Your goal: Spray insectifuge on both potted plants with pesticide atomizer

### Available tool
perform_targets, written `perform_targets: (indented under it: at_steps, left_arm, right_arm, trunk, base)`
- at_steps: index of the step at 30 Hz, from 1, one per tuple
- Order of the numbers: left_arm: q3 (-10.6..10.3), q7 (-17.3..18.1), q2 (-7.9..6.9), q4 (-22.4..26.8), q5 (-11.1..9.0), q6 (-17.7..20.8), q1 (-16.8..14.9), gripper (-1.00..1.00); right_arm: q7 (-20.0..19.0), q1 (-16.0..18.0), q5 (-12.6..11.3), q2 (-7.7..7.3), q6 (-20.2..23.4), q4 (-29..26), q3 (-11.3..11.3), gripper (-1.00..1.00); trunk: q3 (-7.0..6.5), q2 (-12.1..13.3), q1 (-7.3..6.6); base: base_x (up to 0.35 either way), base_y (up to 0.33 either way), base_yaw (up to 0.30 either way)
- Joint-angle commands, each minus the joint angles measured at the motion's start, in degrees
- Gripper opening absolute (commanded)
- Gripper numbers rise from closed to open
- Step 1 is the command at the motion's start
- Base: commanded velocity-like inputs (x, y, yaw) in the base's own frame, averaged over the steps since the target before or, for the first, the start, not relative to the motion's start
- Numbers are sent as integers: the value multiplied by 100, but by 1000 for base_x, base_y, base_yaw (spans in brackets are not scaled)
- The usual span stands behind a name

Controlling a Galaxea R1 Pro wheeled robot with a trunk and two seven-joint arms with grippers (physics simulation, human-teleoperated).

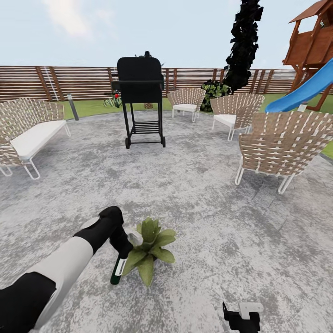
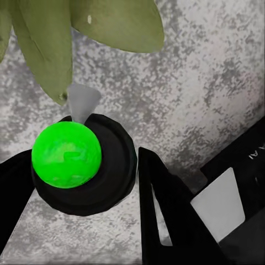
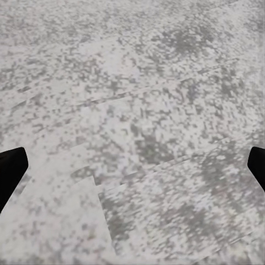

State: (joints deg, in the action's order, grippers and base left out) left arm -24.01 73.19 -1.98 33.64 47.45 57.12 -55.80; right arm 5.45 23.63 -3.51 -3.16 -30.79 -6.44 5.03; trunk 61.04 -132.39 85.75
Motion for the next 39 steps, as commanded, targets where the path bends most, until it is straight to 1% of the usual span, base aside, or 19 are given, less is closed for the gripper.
perform_targets:
  at_steps: [1,5,7,10,11,14,17,20,25,26,30,31,33,35,39]
  left_arm:
    - [-63,83,-13,11,45,45,-2,-100]
    - [-103,107,-74,5,45,38,60,-100]
    - [-110,108,-75,-6,45,38,75,-100]
    - [-107,99,-80,-251,45,38,91,-100]
    - [-106,73,-101,-470,56,30,107,-100]
    - [-99,47,-115,-701,75,17,248,-100]
    - [-84,34,-145,-758,79,11,355,-100]
    - [-39,38,-204,-768,80,17,372,-100]
    - [-16,-1,-213,-784,68,18,392,-100]
    - [17,-64,-182,-760,53,23,418,-100]
    - [400,-144,-109,-684,47,37,418,-100]
    - [443,-148,-89,-677,50,37,413,-100]
    - [501,-153,-66,-674,64,37,415,-100]
    - [497,-156,-72,-687,73,32,436,-100]
    - [507,-413,-120,-740,74,24,686,-100]
  right_arm:
    - [26,4,-36,-1,-15,3,51,100]
    - [26,2,-36,-1,-15,3,51,100]
    - [26,2,-36,-2,-15,3,51,100]
    - [26,2,-36,-4,-15,3,51,100]
    - [26,3,-36,-5,-15,3,51,100]
    - [26,2,-36,-7,-15,3,51,100]
    - [26,3,-36,-9,-15,3,51,100]
    - [17,2,-34,-9,-15,3,51,100]
    - [2,1,-24,-9,-15,8,58,100]
    - [1,3,-20,-9,-15,6,59,100]
    - [0,3,-18,-9,-15,10,59,100]
    - [0,2,-18,-9,-15,10,59,100]
    - [0,2,-18,-9,-15,11,59,100]
    - [0,1,-18,-9,-15,11,59,100]
    - [0,1,-18,-9,-15,12,59,100]
  trunk:
    - [5,-2,-1]
    - [5,-2,-1]
    - [5,-2,-1]
    - [5,-2,-1]
    - [5,-2,-1]
    - [5,-2,-1]
    - [5,-2,-1]
    - [5,-2,-1]
    - [5,-2,-1]
    - [5,-2,-1]
    - [5,-2,-1]
    - [5,-2,-1]
    - [5,-2,-1]
    - [5,-2,-1]
    - [5,-2,-1]
  base:
    - [0,0,-17]
    - [0,0,-181]
    - [0,0,-200]
    - [0,0,-29]
    - [0,0,-6]
    - [0,0,-3]
    - [0,0,0]
    - [0,0,0]
    - [0,0,0]
    - [0,0,0]
    - [0,0,0]
    - [0,0,0]
    - [0,0,0]
    - [0,0,0]
    - [0,0,0]
